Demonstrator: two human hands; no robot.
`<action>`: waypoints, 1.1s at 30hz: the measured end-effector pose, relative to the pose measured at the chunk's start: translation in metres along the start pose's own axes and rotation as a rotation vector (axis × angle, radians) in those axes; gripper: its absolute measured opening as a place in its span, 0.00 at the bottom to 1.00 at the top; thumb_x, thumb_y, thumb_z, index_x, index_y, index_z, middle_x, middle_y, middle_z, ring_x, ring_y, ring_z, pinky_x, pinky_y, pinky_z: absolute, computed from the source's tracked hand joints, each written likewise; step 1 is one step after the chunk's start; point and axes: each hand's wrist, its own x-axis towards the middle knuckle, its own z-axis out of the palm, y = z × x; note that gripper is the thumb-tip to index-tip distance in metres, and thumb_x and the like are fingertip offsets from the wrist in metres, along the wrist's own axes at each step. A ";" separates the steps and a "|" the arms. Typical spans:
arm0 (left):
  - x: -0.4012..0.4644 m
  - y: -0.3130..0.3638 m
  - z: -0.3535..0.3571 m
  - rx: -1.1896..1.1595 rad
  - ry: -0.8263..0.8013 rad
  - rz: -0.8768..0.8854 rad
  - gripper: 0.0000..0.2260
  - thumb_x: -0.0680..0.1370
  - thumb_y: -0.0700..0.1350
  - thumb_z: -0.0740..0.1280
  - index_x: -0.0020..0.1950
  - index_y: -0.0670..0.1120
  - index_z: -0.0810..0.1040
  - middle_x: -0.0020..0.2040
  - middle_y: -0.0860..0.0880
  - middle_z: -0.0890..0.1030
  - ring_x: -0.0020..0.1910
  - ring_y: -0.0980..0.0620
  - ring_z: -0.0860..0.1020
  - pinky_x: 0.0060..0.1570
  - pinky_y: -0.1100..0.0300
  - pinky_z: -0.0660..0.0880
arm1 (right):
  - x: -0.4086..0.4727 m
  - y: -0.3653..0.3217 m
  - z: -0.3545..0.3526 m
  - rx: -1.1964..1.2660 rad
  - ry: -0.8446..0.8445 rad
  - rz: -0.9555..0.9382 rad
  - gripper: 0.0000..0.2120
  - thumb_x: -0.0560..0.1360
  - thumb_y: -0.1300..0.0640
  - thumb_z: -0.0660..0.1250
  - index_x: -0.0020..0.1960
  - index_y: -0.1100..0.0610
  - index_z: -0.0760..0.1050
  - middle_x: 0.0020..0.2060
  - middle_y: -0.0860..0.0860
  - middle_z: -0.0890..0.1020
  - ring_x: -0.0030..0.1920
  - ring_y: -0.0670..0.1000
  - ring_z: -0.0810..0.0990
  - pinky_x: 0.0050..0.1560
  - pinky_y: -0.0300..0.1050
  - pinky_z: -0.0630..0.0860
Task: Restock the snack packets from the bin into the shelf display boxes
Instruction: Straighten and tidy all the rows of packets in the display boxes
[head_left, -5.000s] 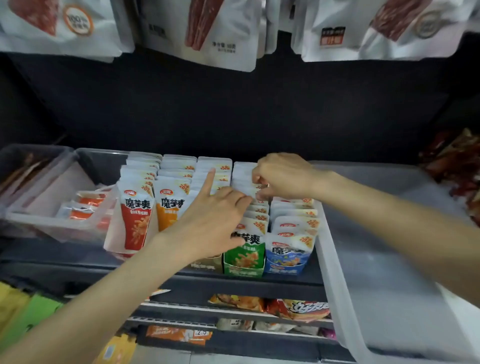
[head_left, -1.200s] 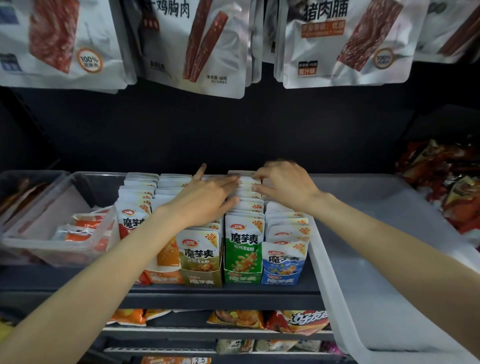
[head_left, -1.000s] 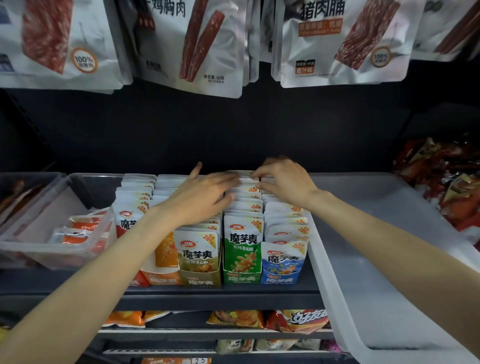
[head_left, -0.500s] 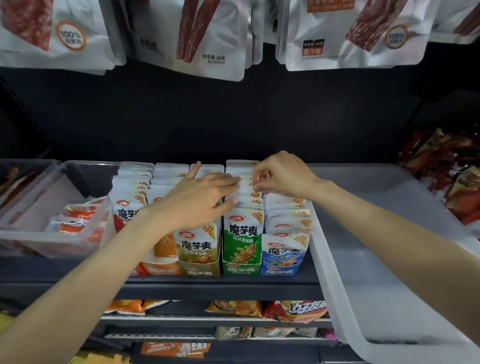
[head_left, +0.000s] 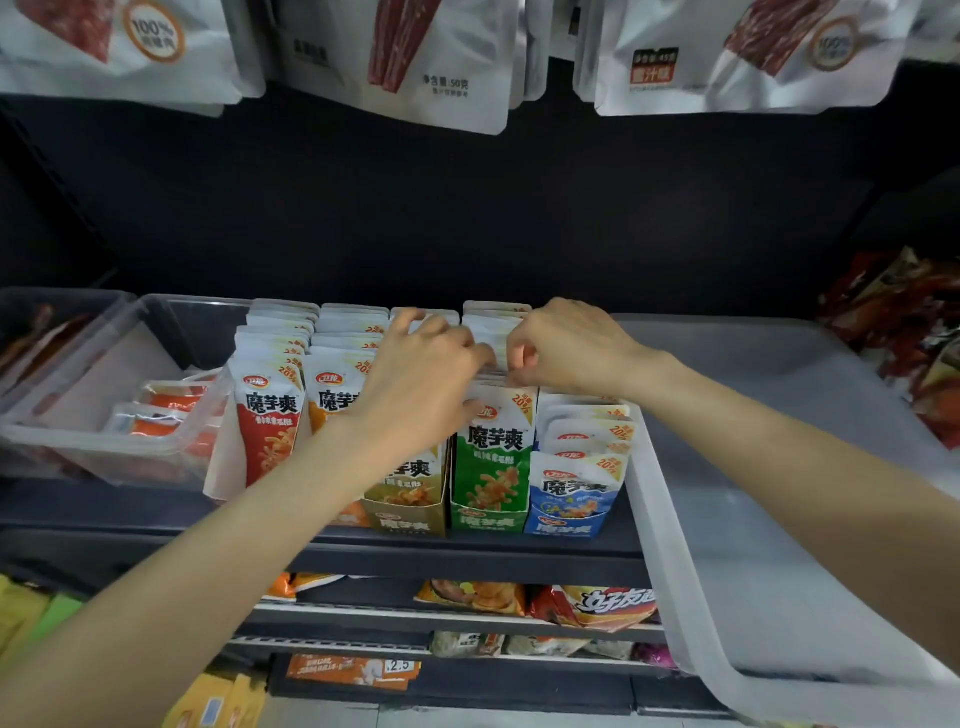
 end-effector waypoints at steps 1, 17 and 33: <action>-0.001 0.007 0.000 0.046 0.013 -0.005 0.20 0.75 0.56 0.66 0.66 0.53 0.72 0.61 0.51 0.76 0.63 0.48 0.71 0.65 0.51 0.57 | 0.002 0.000 0.002 -0.032 0.024 0.007 0.05 0.73 0.49 0.69 0.42 0.50 0.80 0.40 0.44 0.79 0.45 0.51 0.78 0.41 0.43 0.67; -0.008 0.046 0.022 -0.086 0.096 -0.223 0.30 0.77 0.55 0.64 0.71 0.35 0.67 0.69 0.37 0.71 0.67 0.43 0.72 0.68 0.47 0.64 | 0.008 0.039 0.004 0.134 0.065 -0.125 0.20 0.81 0.56 0.58 0.72 0.54 0.66 0.72 0.51 0.67 0.72 0.50 0.65 0.72 0.49 0.62; 0.033 0.023 0.021 -0.070 -0.314 -0.202 0.30 0.82 0.59 0.45 0.78 0.45 0.40 0.79 0.48 0.44 0.77 0.51 0.43 0.74 0.45 0.42 | 0.042 0.050 0.014 0.533 0.182 0.028 0.08 0.74 0.61 0.70 0.53 0.56 0.82 0.50 0.49 0.84 0.52 0.46 0.81 0.56 0.35 0.74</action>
